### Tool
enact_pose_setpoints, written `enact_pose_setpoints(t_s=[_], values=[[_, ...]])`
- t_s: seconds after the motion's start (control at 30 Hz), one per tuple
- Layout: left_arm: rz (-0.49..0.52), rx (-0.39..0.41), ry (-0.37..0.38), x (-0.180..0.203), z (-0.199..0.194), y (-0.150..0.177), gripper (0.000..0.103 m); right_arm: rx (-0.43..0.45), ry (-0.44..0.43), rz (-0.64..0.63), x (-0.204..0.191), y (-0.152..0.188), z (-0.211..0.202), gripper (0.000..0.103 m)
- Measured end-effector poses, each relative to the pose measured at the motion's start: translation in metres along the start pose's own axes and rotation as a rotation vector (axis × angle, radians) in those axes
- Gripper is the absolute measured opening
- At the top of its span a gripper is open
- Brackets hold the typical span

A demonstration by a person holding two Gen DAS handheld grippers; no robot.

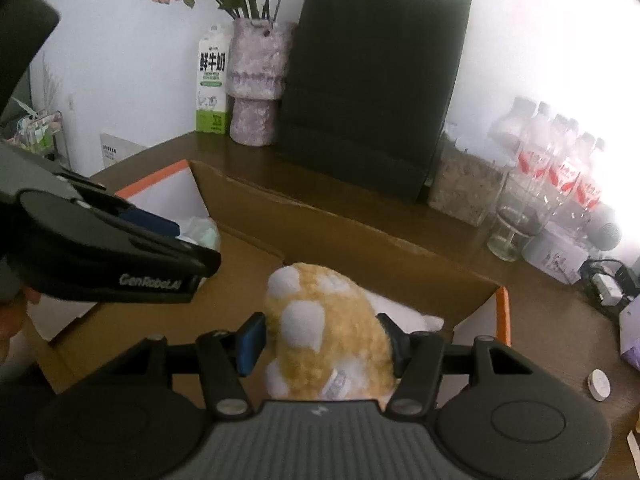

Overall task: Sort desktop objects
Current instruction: 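Carry the cap and plush toy into the box and open both grippers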

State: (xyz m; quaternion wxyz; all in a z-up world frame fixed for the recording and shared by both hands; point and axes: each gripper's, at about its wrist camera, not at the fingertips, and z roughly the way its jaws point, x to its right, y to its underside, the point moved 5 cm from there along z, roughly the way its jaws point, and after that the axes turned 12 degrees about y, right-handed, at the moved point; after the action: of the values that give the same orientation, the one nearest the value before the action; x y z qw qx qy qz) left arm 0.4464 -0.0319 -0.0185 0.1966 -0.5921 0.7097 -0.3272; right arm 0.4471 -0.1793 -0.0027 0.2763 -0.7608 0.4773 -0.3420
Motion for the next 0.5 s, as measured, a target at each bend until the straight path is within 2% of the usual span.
enact_pose_setpoints(t_s=[0.17, 0.2, 0.27, 0.43, 0.5], values=[[0.012, -0.017, -0.003, 0.001, 0.009, 0.005, 0.039, -0.048, -0.022, 0.016, -0.001, 0.002, 0.008, 0.06], [0.014, -0.018, -0.005, 0.002, 0.009, 0.005, 0.041, -0.061, -0.032, 0.028, -0.001, 0.003, 0.01, 0.057], [0.017, -0.014, -0.009, 0.003, 0.009, 0.006, 0.045, -0.085, -0.047, 0.048, 0.0, 0.006, 0.013, 0.058], [0.036, 0.01, -0.016, 0.007, -0.002, 0.004, 0.061, -0.088, -0.043, 0.054, 0.003, 0.007, 0.011, 0.079], [0.043, 0.026, -0.027, 0.007, -0.009, 0.003, 0.074, -0.079, -0.045, 0.058, 0.004, 0.005, 0.005, 0.083]])
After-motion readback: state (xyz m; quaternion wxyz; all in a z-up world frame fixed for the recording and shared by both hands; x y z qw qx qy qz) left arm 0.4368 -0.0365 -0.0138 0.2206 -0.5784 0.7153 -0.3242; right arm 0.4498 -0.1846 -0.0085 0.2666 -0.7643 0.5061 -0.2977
